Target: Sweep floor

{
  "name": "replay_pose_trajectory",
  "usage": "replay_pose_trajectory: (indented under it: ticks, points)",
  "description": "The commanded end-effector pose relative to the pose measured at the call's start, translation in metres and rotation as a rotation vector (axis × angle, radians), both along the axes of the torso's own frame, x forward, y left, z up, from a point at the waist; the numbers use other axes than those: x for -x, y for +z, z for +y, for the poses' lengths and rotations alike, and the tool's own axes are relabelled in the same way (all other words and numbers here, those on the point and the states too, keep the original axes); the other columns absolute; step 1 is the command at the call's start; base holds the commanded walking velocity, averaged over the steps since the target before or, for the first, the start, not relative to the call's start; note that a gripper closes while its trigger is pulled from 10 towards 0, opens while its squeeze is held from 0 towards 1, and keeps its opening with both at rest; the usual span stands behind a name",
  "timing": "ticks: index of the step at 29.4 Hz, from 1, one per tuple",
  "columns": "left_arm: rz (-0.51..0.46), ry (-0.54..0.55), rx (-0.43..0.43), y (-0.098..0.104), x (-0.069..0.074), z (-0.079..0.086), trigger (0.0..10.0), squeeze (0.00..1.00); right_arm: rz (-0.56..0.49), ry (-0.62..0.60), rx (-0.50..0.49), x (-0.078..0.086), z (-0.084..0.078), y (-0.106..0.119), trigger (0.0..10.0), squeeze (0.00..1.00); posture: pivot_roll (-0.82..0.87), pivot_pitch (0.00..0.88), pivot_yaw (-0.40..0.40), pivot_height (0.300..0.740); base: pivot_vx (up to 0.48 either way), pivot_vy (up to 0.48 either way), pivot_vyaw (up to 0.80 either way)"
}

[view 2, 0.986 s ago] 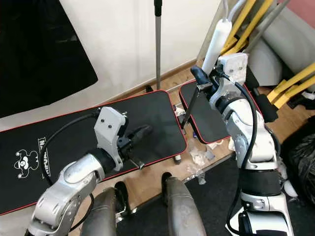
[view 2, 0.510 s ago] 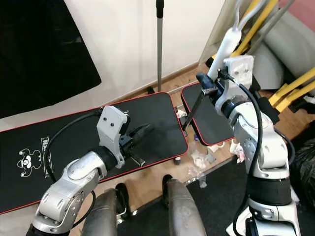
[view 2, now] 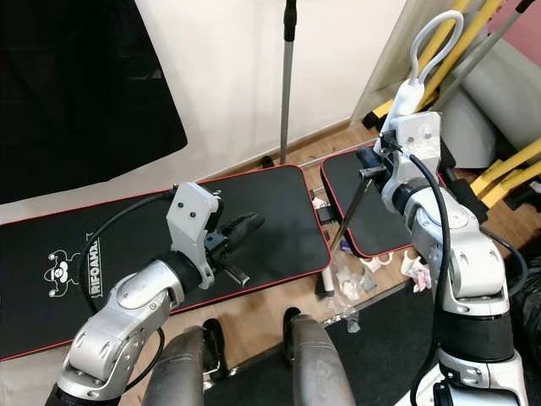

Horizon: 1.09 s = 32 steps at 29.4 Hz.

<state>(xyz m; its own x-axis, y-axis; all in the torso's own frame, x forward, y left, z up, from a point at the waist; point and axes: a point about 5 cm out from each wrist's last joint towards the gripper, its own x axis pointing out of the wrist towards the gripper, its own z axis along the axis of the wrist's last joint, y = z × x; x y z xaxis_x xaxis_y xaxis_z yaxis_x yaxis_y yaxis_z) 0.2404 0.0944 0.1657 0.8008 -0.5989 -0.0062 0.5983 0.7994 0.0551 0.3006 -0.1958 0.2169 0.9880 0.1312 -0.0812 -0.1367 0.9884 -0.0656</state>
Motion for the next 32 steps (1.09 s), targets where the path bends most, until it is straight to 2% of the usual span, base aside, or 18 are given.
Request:
replay_pose_trajectory:
  ticks: [1, 13, 14, 15, 19, 28, 32]
  points:
    - [0.032, -0.056, 0.004, -0.007, 0.004, -0.003, 10.0, 0.00, -0.010, 0.005, -0.019, 0.004, -0.001, 0.004, 0.0, 0.00, -0.16, 0.227, -0.145, 0.740, 0.000, 0.000, 0.00]
    - [0.043, -0.041, 0.008, -0.008, 0.004, -0.002, 10.0, 0.00, 0.004, 0.054, -0.068, 0.009, 0.003, 0.013, 0.0, 0.00, -0.17, 0.222, -0.145, 0.740, 0.000, 0.000, 0.00]
    - [0.048, -0.039, 0.007, -0.008, 0.004, -0.002, 10.0, 0.00, 0.002, 0.055, -0.069, 0.009, 0.002, 0.015, 2.7, 0.00, -0.17, 0.222, -0.145, 0.740, 0.000, 0.000, 0.00]
    - [0.057, -0.036, 0.006, -0.009, 0.003, -0.002, 10.0, 0.00, -0.002, 0.052, -0.068, 0.009, 0.002, 0.018, 10.0, 0.00, -0.17, 0.219, -0.145, 0.740, 0.000, 0.000, 0.00]
    - [0.066, -0.030, 0.003, -0.010, 0.002, -0.002, 10.0, 0.00, -0.014, 0.043, -0.075, 0.008, 0.001, 0.022, 10.0, 0.00, -0.17, 0.217, -0.145, 0.740, 0.000, 0.000, 0.00]
    - [0.058, -0.024, -0.006, -0.009, 0.000, -0.002, 10.0, 0.00, -0.040, 0.060, -0.100, 0.008, 0.006, 0.031, 10.0, 0.00, -0.17, 0.212, -0.149, 0.740, -0.273, 0.000, 0.00]
    - [0.058, -0.021, -0.006, -0.009, -0.001, -0.002, 10.0, 0.00, -0.026, 0.060, -0.094, 0.007, 0.007, 0.030, 10.0, 0.00, -0.17, 0.210, -0.150, 0.740, -0.284, 0.000, -0.80]
